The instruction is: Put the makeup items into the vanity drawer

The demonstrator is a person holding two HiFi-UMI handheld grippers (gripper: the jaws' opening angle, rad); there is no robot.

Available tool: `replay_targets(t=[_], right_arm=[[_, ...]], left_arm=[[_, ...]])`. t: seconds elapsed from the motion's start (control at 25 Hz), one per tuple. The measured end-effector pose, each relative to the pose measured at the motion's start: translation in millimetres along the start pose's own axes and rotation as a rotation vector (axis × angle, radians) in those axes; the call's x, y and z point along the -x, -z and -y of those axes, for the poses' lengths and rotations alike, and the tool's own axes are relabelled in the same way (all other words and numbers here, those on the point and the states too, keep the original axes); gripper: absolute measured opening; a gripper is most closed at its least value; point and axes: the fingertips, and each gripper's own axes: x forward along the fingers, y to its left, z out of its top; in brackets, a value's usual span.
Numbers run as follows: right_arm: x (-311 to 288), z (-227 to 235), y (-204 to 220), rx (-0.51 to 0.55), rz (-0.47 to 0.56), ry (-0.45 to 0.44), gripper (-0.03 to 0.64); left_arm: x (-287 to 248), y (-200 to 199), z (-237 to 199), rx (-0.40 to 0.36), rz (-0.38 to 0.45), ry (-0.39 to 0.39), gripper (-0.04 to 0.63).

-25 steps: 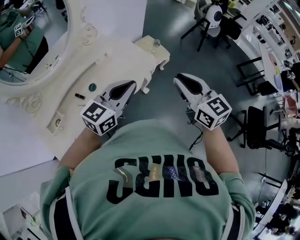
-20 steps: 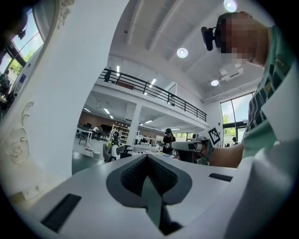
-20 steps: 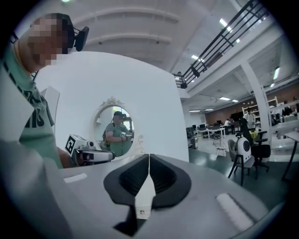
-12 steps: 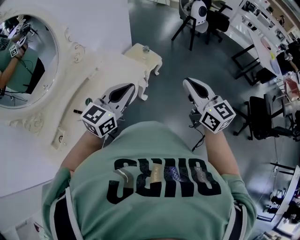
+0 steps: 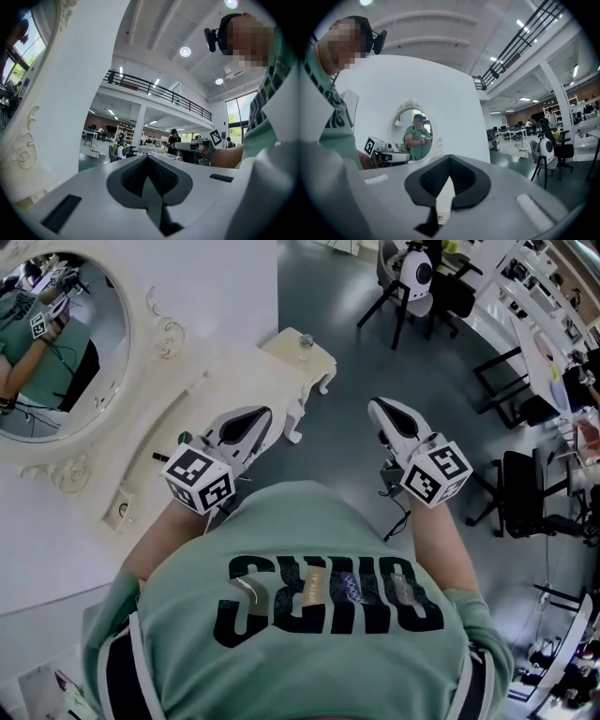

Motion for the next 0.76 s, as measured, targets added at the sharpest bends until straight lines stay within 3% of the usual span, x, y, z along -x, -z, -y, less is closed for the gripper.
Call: replay_targets(t=[0.76], right_arm=[[-30, 0, -1, 0.025, -0.031, -0.068, 0.006]], left_arm=[[4, -1, -21, 0.02, 0.021, -0.059, 0.003]])
